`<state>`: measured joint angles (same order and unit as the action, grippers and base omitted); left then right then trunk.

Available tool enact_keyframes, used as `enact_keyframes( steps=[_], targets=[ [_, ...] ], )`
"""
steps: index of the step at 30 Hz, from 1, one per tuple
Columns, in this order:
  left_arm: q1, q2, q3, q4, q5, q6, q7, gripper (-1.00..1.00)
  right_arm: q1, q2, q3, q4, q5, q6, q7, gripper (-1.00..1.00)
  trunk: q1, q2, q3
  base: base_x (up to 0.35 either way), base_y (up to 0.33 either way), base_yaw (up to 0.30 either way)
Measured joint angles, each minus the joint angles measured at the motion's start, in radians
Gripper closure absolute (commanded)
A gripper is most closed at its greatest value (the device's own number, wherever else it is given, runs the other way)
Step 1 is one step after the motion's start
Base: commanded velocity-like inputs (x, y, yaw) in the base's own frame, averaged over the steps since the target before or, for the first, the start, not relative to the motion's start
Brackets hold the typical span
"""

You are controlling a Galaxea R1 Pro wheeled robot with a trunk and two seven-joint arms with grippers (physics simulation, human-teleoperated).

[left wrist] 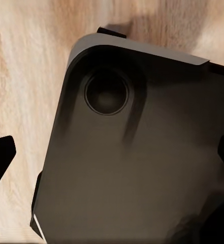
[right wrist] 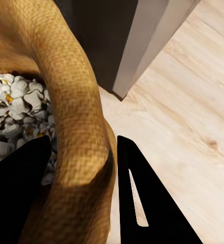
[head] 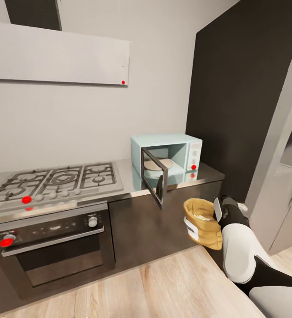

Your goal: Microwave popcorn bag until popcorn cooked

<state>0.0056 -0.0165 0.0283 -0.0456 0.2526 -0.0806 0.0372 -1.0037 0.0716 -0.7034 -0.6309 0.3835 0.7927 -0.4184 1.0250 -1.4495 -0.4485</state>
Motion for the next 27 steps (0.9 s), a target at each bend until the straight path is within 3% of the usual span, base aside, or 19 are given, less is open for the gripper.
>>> enact_keyframes(
  steps=[7, 19, 27],
  targets=[
    [0.0, 0.001, 0.0, 0.0, 0.0, 0.0, 0.0, -1.0, 0.0, -0.001, -0.001, 0.003, 0.0, 0.001, 0.0, 1.0, 0.0, 0.0, 0.0, 0.0, -0.001, 0.267],
    [0.0, 0.0, -0.001, 0.0, -0.001, 0.0, 0.0, -1.0, 0.0, -0.006, -0.001, 0.003, -0.001, 0.002, 0.0, 1.0, 0.0, 0.0, 0.0, 0.0, -0.002, 0.009],
    [0.0, 0.0, 0.0, 0.0, 0.003, 0.0, 0.0, -1.0, 0.0, -0.003, 0.0, 0.003, 0.001, 0.001, 0.0, 1.0, 0.0, 0.0, 0.0, 0.0, -0.246, 0.0]
  ],
)
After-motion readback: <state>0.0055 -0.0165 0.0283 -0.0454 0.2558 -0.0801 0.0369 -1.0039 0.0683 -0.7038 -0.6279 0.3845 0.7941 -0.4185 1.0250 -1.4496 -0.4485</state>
